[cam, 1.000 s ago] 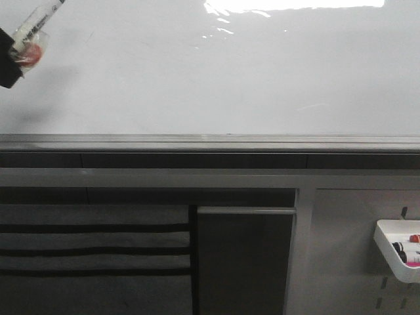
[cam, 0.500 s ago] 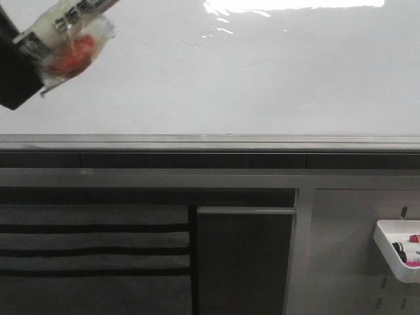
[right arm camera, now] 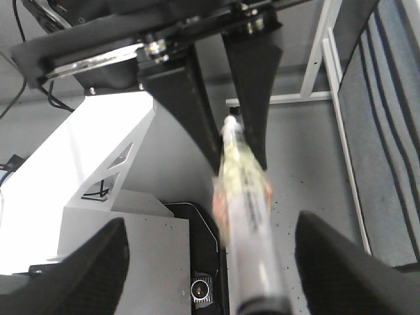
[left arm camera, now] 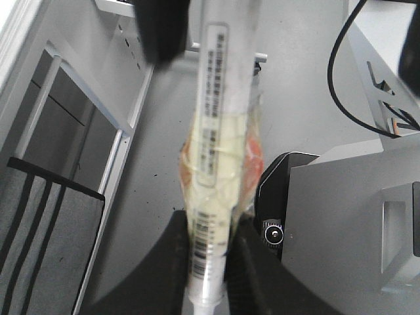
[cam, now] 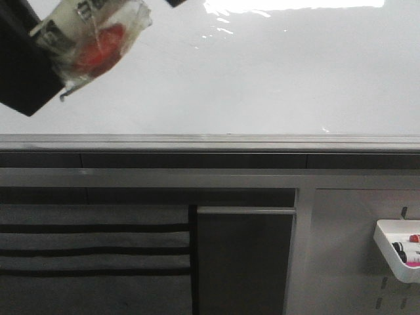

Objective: Write number 3 on whiteboard

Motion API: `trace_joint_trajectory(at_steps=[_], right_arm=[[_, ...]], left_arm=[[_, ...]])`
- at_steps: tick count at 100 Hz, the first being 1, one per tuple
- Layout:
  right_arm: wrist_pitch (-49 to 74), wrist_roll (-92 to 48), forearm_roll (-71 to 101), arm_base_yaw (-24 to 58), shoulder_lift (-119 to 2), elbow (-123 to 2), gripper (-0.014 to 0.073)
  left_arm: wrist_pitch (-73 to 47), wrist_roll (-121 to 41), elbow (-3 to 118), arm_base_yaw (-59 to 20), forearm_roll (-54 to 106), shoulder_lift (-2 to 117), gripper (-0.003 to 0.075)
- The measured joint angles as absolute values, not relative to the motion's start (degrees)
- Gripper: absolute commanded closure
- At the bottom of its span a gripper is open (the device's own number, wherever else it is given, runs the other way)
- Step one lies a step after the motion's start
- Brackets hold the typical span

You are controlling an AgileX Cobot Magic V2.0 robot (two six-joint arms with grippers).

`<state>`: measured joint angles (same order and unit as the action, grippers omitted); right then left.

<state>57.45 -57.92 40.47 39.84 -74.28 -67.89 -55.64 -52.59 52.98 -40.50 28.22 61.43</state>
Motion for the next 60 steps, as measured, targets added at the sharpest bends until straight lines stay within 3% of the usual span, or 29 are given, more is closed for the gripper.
trace_joint_trajectory(at_steps=[60], right_arm=[[57.1,-57.9,40.2,40.5,-77.7,-71.0,0.0391]], left_arm=[[-55.5,-52.7,53.0,-40.5,28.2,61.4,0.0738]])
